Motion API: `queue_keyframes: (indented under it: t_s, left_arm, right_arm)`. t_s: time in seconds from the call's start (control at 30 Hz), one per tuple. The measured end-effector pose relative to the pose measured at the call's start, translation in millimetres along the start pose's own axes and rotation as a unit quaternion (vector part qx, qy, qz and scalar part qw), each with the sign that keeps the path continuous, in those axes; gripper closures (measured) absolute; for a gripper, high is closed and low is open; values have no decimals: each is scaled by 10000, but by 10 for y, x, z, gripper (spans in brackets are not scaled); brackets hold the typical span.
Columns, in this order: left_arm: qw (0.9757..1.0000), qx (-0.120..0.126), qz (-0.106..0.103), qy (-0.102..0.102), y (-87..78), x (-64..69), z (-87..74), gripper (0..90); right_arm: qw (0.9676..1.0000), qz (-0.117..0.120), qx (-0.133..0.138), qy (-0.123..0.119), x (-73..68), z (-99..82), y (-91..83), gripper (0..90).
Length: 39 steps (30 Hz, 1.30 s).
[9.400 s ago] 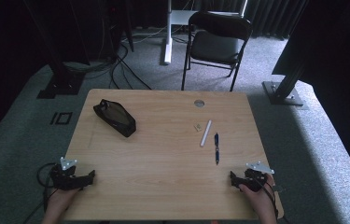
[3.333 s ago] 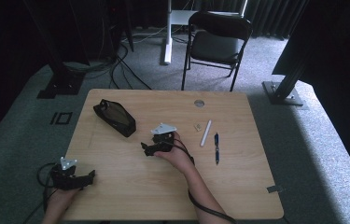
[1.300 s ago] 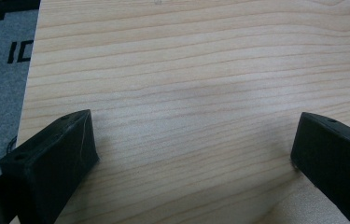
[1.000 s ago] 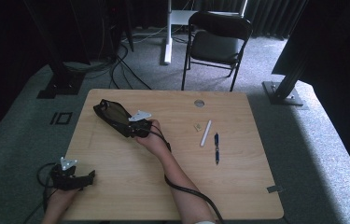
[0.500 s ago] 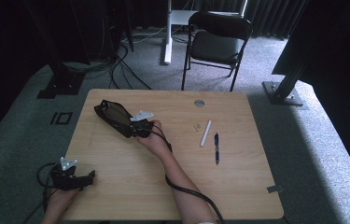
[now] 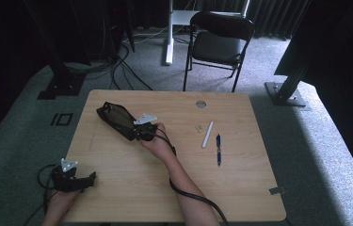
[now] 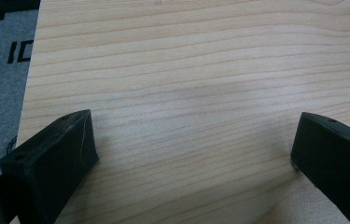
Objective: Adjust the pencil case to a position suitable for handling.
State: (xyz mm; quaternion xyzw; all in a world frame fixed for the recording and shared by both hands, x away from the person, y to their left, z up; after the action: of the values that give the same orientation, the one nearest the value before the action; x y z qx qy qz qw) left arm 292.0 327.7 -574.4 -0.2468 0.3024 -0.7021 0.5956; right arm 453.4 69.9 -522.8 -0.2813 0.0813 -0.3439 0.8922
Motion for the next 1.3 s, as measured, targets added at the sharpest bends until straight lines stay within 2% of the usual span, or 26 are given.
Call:
queue_keyframes:
  t_s: [0.53, 1.3]
  left_arm:
    - [10000, -3, -2, 4, 0, 0, 0, 4]
    - [10000, -3, -1, 3, 0, 0, 0, 4]
  right_arm:
    - [9999, 57, -3, 89, 53, -162, -196, 734]
    - [9999, -12, -2, 114, 127, -399, -501, 735]
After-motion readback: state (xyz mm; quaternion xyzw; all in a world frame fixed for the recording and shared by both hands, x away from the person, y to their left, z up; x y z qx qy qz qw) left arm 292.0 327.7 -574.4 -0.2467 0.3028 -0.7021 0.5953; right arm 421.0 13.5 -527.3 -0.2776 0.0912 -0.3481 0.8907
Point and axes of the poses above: each handheld gripper's, and its own axes: y roughly forward along the jaws, z roughly out of its top, x roughly to its right, the point moved 3 cm from there along y, roughly forward along the jaws
